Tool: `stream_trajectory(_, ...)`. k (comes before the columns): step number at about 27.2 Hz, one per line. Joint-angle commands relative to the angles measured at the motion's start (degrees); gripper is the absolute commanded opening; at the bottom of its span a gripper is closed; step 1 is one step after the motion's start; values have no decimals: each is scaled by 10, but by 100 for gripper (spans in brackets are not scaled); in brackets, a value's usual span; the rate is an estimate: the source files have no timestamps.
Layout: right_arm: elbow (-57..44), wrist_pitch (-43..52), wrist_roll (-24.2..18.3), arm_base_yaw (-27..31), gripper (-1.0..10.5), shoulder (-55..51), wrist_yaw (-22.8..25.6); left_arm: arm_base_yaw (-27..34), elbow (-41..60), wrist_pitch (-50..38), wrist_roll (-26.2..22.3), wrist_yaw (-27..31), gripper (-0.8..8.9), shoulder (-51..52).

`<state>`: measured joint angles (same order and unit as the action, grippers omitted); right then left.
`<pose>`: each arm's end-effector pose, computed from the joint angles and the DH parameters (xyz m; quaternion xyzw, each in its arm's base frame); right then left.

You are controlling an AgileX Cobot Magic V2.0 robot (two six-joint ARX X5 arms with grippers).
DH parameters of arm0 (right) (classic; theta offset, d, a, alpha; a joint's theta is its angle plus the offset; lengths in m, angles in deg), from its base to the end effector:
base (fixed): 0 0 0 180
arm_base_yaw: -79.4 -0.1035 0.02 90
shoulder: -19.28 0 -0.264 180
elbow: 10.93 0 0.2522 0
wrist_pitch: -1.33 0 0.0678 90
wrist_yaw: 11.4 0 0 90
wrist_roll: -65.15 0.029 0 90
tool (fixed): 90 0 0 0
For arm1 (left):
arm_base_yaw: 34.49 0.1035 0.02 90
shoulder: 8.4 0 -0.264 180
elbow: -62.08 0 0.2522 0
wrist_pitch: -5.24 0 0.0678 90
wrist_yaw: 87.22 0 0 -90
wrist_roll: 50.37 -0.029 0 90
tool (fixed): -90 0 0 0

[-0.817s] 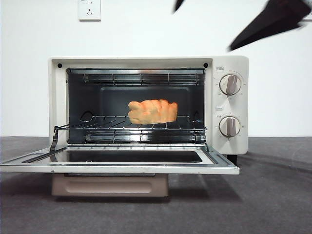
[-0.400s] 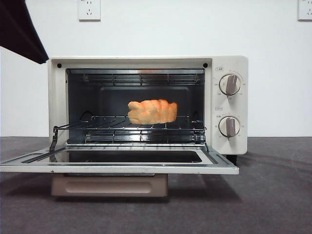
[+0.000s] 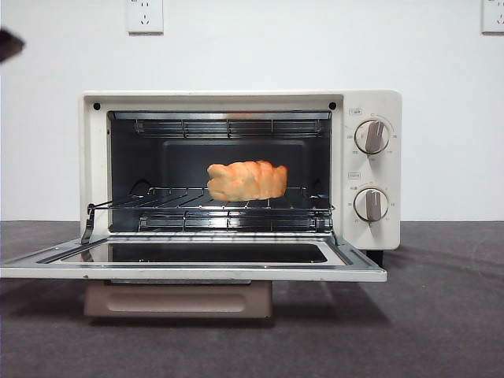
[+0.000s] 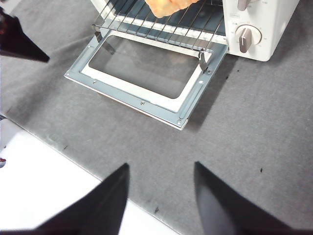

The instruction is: The left arm flap open the oven, the right arm pick bread and place it into oven, the left arm flap close the oven

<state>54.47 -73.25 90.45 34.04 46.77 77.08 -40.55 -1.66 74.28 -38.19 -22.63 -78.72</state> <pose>0.0433 0.0450 0.3225 0.0761 0.3674 0.3045 0.8755 0.2025 -0.0340 0.2321 -0.1831 0.6236 -0.1489 0.7452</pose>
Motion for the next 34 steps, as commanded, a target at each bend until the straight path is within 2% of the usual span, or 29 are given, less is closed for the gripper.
stream_trajectory(1, 9, 4, -7, -6, 150, 1, 1, 3, -7, 0, -21, 16, 9, -32)
stream_trajectory(12, 9, 12, -7, -6, 149, 1, 5, 5, -6, 2, -22, 14, 9, -166)
stream_trajectory(17, 9, 12, -7, -6, 149, 1, 5, 5, -6, -23, -20, -49, 9, -211)
stream_trajectory(24, 9, 12, -7, -6, 149, 1, 5, 8, -6, -54, -7, -52, 9, -238)
stream_trajectory(29, 9, 12, -7, -6, 149, 1, 5, 15, -6, -57, -6, -31, 9, -239)
stream_trajectory(34, 9, 17, -6, -6, 149, 1, 5, 24, -6, -62, -6, -50, 9, -239)
